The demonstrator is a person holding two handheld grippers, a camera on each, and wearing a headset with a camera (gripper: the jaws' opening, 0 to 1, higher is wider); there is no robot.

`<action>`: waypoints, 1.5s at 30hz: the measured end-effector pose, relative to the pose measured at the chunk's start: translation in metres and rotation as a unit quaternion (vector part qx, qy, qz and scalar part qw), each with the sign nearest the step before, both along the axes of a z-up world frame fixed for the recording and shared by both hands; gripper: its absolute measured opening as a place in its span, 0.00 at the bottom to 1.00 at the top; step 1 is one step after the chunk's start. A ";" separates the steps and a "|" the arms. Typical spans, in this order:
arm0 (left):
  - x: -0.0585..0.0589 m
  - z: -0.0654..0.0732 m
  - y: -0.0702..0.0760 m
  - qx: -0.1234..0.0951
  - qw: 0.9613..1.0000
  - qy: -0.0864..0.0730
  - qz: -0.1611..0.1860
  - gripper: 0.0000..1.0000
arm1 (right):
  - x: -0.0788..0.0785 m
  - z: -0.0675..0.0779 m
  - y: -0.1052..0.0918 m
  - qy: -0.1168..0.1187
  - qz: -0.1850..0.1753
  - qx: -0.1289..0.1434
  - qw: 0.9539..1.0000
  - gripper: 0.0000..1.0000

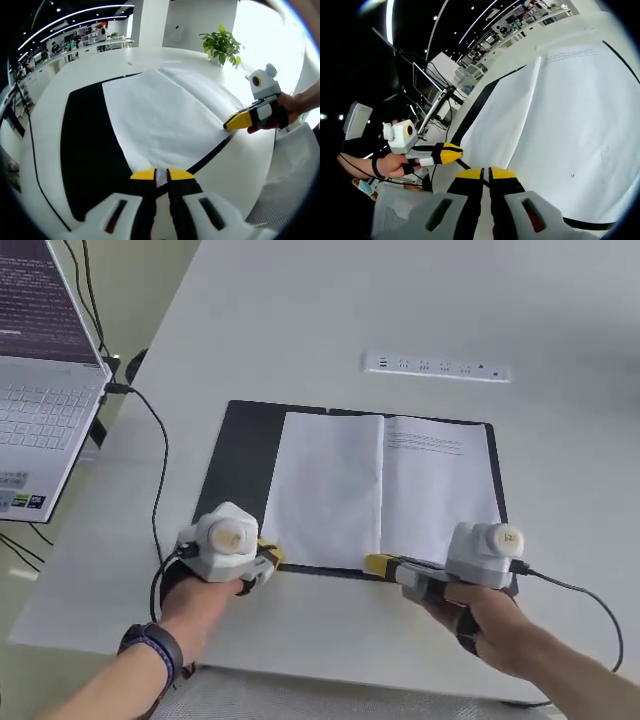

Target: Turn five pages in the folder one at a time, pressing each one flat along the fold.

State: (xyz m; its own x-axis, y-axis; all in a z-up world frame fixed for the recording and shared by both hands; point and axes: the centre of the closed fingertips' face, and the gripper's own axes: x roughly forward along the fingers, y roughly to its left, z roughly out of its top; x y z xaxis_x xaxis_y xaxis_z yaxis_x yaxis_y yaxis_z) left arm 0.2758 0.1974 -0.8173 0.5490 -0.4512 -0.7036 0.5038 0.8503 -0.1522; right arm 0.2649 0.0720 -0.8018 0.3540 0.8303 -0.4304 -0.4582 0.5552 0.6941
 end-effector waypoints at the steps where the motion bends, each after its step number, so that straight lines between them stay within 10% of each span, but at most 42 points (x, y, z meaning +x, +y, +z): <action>1: -0.001 0.001 -0.001 0.000 1.000 0.001 -0.002 0.09 | -0.001 0.000 0.000 -0.003 0.004 -0.005 1.000 0.04; 24: -0.011 0.046 -0.014 -0.016 0.999 -0.026 -0.030 0.26 | 0.000 0.020 -0.060 -0.060 -0.012 -0.074 0.995 0.23; 45: -0.021 0.103 0.014 -0.015 0.996 -0.082 -0.034 0.44 | -0.010 0.067 -0.115 -0.165 -0.008 -0.158 0.974 0.48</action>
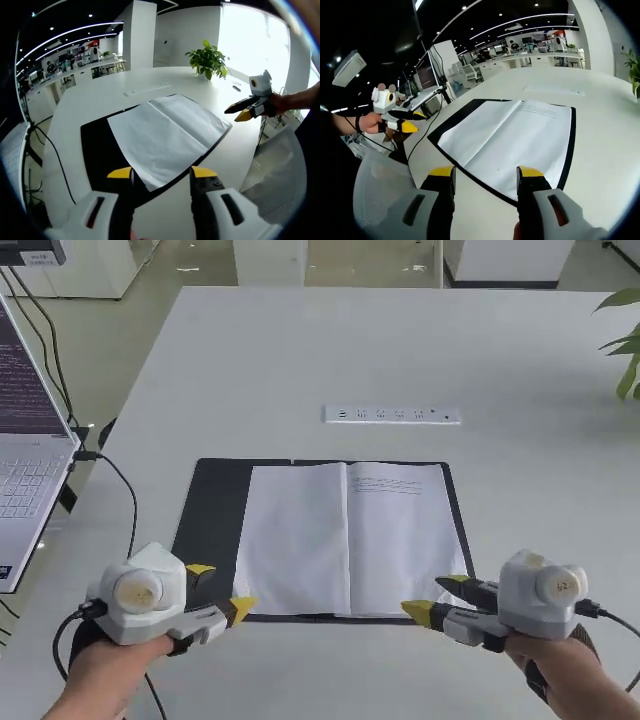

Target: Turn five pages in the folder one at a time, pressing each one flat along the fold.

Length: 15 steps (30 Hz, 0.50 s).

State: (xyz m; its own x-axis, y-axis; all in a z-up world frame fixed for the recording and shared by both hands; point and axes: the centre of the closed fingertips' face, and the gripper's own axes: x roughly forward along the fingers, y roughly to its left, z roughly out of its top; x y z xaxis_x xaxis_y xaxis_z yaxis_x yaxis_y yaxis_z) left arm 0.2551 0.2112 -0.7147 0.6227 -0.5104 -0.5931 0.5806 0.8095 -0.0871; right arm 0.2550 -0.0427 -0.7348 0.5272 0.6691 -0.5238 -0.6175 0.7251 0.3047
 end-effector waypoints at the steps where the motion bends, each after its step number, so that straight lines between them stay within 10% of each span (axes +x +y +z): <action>1: -0.001 0.002 0.001 -0.001 1.000 -0.003 0.000 0.46 | 0.000 0.002 -0.002 -0.004 -0.001 -0.002 1.000 0.49; 15: -0.019 0.014 0.005 -0.013 1.000 -0.008 0.005 0.61 | -0.015 0.023 -0.030 -0.027 -0.041 -0.008 0.999 0.63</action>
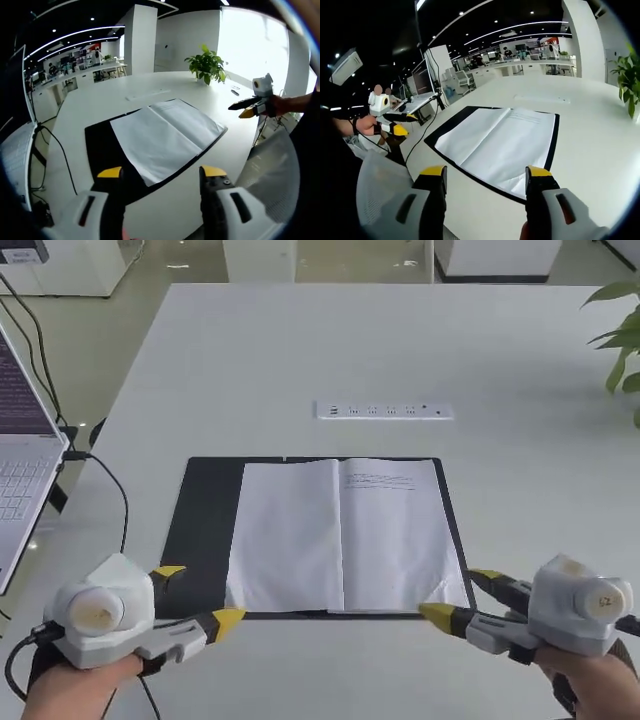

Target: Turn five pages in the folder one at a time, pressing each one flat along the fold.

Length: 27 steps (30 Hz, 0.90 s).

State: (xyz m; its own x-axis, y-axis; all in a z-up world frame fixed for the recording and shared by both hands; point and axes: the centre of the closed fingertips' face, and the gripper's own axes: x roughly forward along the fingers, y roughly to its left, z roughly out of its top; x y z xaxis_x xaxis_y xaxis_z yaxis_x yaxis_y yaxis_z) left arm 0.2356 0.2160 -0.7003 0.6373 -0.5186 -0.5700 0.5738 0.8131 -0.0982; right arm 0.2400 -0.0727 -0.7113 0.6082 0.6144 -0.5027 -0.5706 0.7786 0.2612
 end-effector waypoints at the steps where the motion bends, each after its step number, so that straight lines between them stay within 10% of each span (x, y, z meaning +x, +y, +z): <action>1: -0.001 -0.001 0.000 0.001 1.000 0.001 -0.001 0.63 | 0.000 0.000 -0.002 0.000 -0.004 0.003 1.000 0.63; 13: 0.004 0.009 0.004 0.002 1.000 -0.009 0.002 0.66 | -0.005 0.008 -0.014 -0.007 -0.021 -0.011 1.000 0.67; 27: 0.020 0.016 -0.025 0.003 0.999 -0.016 -0.031 0.65 | -0.007 0.009 -0.025 -0.007 -0.051 -0.002 0.999 0.66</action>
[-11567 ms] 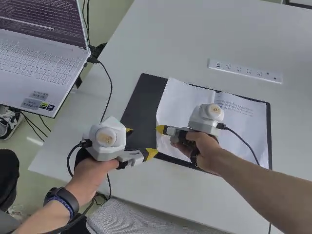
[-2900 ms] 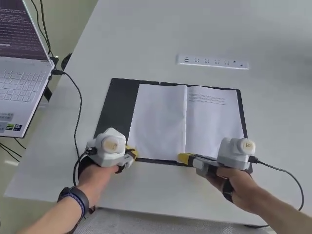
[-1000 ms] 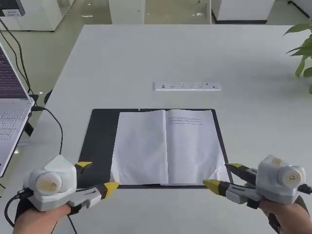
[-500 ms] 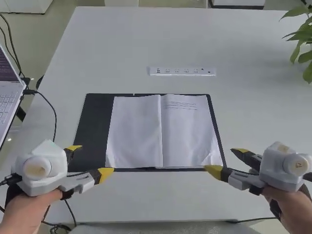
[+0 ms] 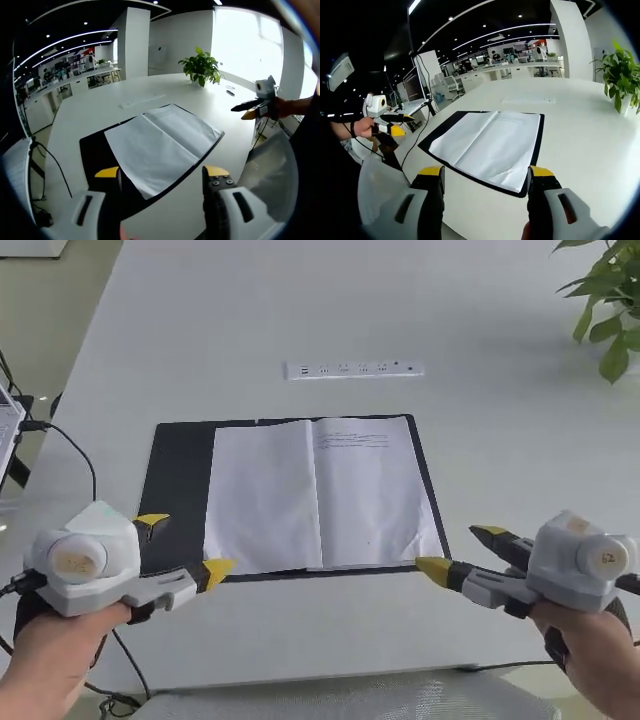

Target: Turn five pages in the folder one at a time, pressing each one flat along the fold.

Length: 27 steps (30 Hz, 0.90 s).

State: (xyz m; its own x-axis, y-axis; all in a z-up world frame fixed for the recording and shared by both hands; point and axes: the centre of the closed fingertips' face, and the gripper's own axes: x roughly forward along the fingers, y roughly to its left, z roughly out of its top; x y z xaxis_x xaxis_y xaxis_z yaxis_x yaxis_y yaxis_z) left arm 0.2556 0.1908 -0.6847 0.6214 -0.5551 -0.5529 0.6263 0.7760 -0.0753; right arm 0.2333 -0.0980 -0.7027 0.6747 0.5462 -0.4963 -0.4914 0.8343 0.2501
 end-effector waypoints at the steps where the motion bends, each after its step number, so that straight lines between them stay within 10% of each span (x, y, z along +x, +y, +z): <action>1: 0.001 0.000 -0.003 0.000 1.000 0.000 -0.003 0.65 | 0.000 0.000 0.000 0.000 -0.002 0.001 1.000 0.66; 27: 0.015 0.008 -0.116 -0.014 0.992 0.004 -0.123 0.64 | -0.009 0.004 -0.013 0.001 -0.022 0.008 1.000 0.65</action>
